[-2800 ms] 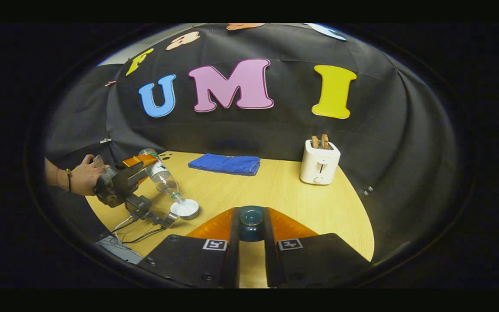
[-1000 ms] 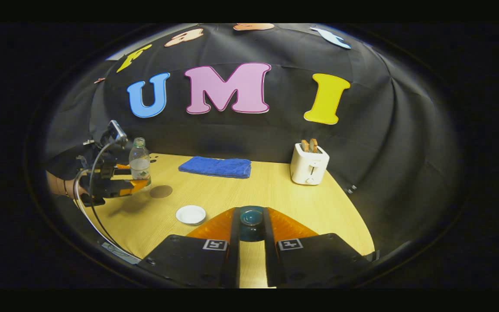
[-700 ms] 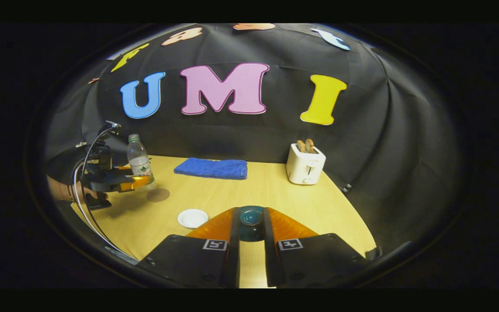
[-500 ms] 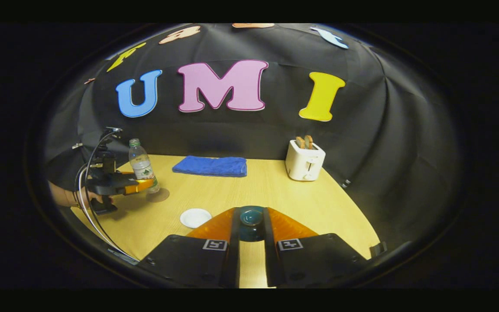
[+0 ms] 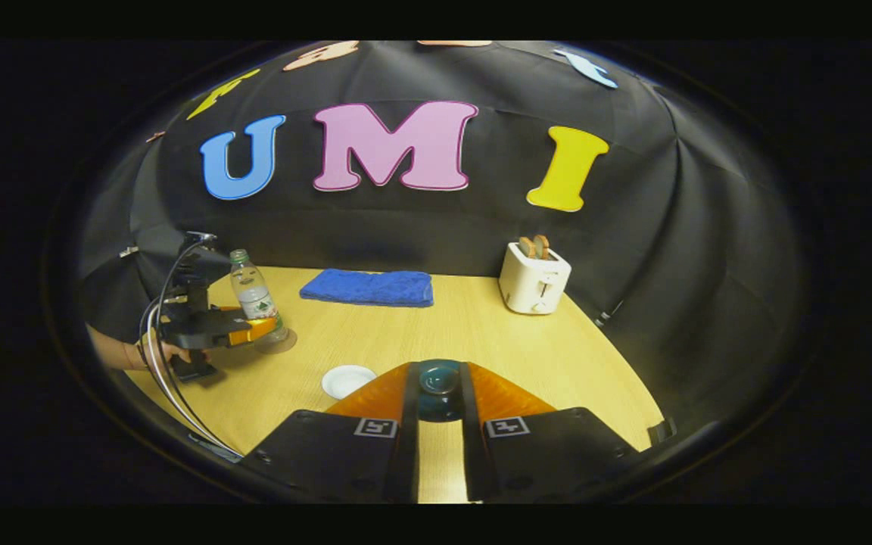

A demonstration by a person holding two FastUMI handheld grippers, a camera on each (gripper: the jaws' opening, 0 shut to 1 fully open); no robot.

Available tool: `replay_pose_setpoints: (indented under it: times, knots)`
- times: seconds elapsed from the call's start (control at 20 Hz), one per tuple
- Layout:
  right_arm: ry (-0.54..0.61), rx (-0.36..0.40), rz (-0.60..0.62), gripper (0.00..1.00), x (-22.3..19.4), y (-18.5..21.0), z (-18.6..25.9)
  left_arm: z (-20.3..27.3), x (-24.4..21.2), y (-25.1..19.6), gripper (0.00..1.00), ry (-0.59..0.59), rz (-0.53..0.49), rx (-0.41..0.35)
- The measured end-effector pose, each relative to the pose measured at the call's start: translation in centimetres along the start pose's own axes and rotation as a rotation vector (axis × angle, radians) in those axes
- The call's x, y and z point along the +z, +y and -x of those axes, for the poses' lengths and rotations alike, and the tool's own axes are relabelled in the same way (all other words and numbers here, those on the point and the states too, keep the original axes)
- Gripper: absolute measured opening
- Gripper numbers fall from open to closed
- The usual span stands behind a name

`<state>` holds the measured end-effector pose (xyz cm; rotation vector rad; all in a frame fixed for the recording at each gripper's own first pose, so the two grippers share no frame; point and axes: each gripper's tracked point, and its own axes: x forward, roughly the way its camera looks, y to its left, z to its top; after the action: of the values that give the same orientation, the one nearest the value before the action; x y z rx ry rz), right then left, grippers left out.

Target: Open the teacup lid with one hand, grasp the water bottle and pour water into the teacup with the other hand; after pouring, place the water bottle on the coaster and then close the teacup lid.

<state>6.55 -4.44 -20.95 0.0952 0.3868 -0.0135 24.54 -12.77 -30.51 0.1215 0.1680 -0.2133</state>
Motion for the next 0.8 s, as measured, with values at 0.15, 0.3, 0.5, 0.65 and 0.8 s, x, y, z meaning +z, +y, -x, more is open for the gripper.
replay_pose_setpoints:
  times: [0.15, 0.3, 0.5, 0.65, 0.8]
  knots:
    - [0.010, 0.005, 0.016, 0.28, 0.0, 0.4, -0.2, -0.4, -0.8, 0.0, 0.80, 0.009, 0.007, -0.003]
    - [0.012, 0.016, 0.018, 0.28, -0.1, 1.1, -0.5, -0.2, -1.4, -0.2, 0.82, 0.010, -0.001, -0.019]
    - [0.006, 0.061, 0.012, 0.28, -0.1, 3.0, -1.3, 0.2, -2.2, -0.1, 0.96, 0.024, 0.018, -0.013]
    - [-0.005, 0.112, -0.003, 0.28, -0.3, 5.1, -2.8, 1.5, -3.3, 0.3, 0.96, 0.038, 0.023, 0.002]
    - [-0.003, 0.162, -0.019, 0.28, -1.4, 7.4, -4.7, 3.4, -4.6, 0.4, 0.96, 0.052, 0.014, 0.017]
